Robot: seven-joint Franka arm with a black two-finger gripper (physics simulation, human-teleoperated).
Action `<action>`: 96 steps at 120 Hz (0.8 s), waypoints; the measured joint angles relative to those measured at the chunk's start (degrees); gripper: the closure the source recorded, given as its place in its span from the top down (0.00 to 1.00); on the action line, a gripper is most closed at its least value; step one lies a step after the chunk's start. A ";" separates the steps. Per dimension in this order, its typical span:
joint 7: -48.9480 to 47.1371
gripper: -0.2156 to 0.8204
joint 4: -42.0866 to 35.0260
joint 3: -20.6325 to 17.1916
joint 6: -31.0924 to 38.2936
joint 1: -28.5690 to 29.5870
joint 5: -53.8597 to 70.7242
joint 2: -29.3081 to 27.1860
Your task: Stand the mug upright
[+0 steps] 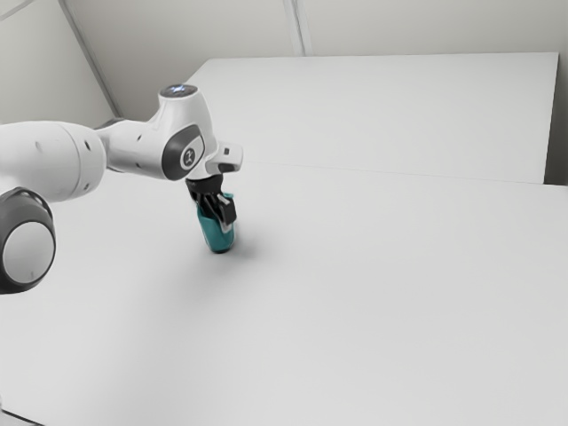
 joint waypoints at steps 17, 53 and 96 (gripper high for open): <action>-0.50 0.68 0.35 0.00 0.01 -0.04 0.32 -0.42; -0.81 0.76 0.46 0.14 -1.11 0.30 1.07 -6.82; -1.49 0.79 10.11 3.60 -15.80 -0.45 1.35 -17.79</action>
